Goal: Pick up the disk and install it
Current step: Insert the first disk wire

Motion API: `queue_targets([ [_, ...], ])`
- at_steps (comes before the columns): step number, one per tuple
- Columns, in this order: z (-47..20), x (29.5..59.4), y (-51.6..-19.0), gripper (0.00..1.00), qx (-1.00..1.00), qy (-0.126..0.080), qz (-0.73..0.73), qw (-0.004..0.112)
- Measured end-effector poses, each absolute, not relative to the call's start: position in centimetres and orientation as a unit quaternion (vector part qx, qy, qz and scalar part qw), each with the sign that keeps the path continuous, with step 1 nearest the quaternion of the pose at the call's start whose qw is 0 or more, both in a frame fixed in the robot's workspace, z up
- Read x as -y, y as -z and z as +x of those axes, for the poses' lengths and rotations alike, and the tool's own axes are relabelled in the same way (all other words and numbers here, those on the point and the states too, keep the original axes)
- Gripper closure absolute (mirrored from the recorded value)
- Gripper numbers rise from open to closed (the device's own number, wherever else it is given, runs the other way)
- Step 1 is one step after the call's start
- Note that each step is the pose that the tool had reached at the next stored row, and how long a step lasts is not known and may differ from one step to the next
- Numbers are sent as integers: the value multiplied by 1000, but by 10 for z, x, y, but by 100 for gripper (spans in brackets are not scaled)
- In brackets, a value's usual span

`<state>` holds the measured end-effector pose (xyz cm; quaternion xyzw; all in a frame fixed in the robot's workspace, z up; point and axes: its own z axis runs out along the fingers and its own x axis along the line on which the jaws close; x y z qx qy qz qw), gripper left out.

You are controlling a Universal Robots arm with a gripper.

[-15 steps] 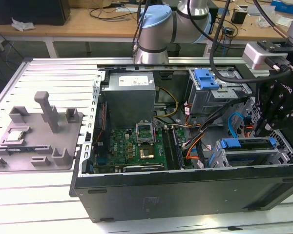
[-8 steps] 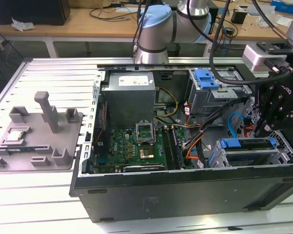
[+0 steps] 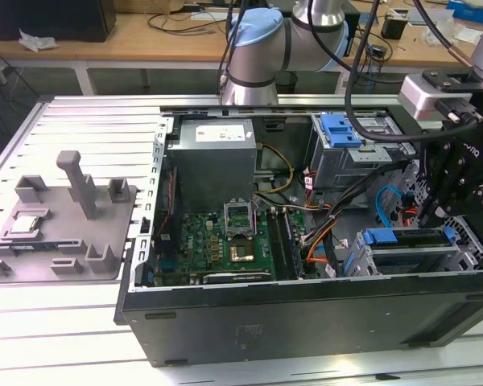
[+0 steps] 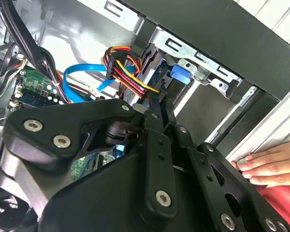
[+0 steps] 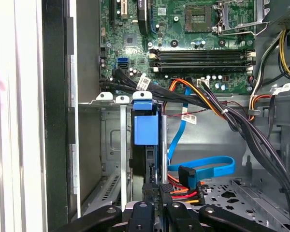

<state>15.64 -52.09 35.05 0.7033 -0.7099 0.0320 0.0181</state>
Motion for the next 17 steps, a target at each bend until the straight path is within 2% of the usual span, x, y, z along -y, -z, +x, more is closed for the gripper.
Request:
queue_targets([
  [17, 156, 522, -346, 84, 709, -32, 704, 18],
])
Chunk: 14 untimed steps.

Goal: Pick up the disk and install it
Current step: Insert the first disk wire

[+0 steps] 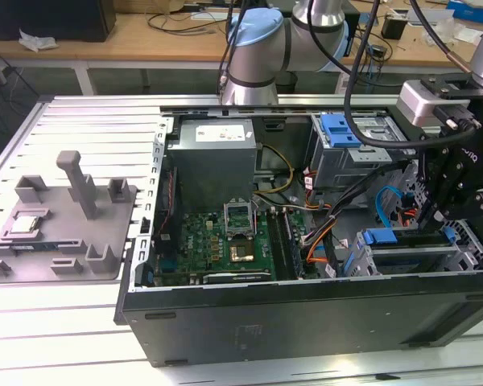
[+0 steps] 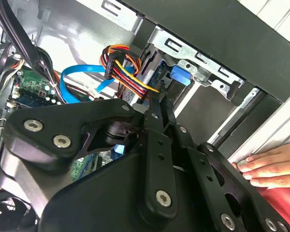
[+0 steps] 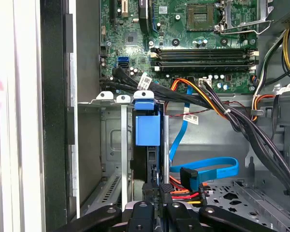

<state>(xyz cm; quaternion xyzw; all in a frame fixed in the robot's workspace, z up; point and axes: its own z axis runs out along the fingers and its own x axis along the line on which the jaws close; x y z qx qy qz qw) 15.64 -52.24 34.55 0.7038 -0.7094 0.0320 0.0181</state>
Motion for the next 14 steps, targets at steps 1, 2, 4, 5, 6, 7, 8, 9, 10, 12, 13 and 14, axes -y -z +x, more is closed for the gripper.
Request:
queue_targets([
  [1, 156, 522, -345, 84, 709, -32, 704, 18],
  [2, 156, 522, -345, 84, 709, -32, 704, 18],
  [4, 156, 522, -344, 84, 709, -32, 704, 18],
  [5, 156, 522, -344, 84, 709, -32, 704, 18],
  [6, 156, 522, -344, 84, 709, -32, 704, 18],
  [7, 156, 522, -343, 84, 709, -32, 704, 18],
  [8, 156, 522, -343, 84, 709, -32, 704, 18],
  [9, 156, 522, -343, 84, 709, -32, 704, 18],
  [10, 156, 522, -343, 84, 709, -32, 704, 18],
  [12, 156, 522, -342, 84, 709, -32, 704, 18],
  [13, 156, 522, -342, 84, 709, -32, 704, 18],
  [14, 156, 522, -342, 84, 709, -32, 704, 18],
])
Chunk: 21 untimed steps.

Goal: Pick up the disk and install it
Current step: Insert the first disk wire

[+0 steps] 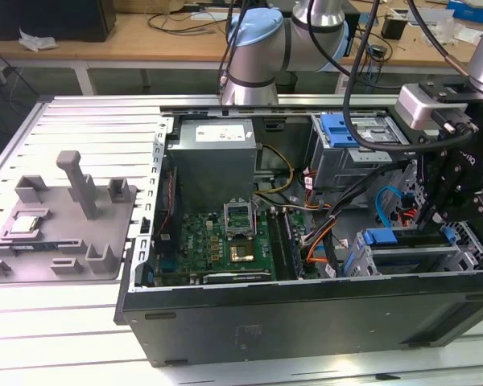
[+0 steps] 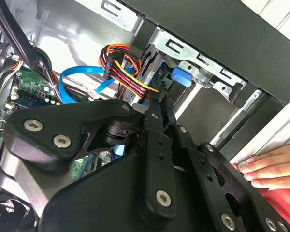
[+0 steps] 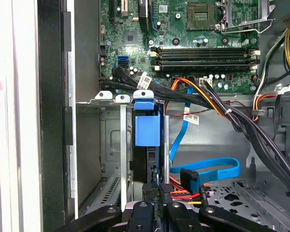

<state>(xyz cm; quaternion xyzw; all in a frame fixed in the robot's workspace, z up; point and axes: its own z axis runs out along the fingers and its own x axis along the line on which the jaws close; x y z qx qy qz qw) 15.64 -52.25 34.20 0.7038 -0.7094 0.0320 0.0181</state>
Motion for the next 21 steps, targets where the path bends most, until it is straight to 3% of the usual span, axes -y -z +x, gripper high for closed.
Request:
queue_targets([
  [21, 156, 523, -345, 84, 709, -33, 704, 19],
])
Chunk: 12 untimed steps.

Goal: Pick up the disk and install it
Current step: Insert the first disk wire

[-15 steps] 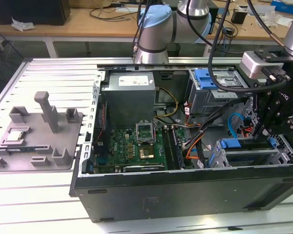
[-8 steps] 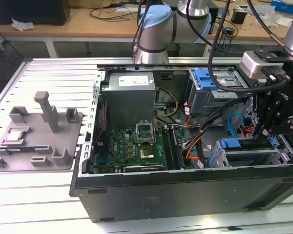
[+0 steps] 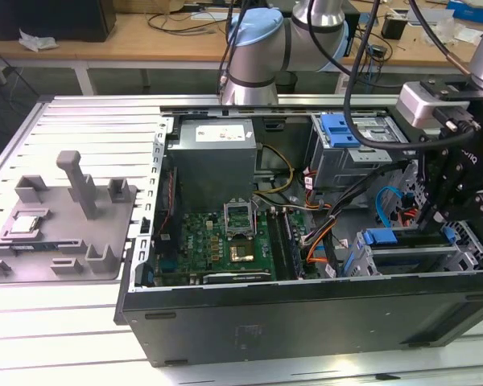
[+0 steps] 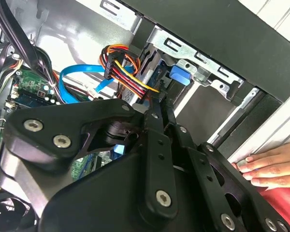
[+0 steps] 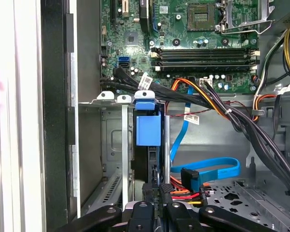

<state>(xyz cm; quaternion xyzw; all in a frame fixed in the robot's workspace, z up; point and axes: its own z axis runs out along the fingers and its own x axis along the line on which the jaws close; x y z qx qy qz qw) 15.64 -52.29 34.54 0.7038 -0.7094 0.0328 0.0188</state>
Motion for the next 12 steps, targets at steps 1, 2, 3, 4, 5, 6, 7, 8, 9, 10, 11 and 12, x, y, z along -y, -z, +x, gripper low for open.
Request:
queue_targets([
  [1, 156, 522, -346, 84, 709, -33, 704, 19],
  [2, 156, 522, -346, 84, 709, -33, 704, 19],
  [3, 156, 521, -345, 84, 709, -33, 704, 19],
  [4, 156, 521, -345, 84, 709, -33, 704, 19],
  [5, 156, 521, -345, 84, 710, -33, 703, 19],
  [6, 156, 521, -345, 84, 710, -33, 703, 19],
  [7, 156, 521, -345, 84, 710, -33, 703, 19],
  [8, 156, 521, -345, 84, 710, -33, 703, 19],
  [9, 156, 521, -345, 84, 712, -33, 701, 19],
  [10, 156, 521, -345, 84, 714, -33, 699, 19],
  [11, 156, 521, -345, 84, 715, -33, 698, 19],
  [12, 156, 521, -345, 84, 715, -33, 698, 19],
])
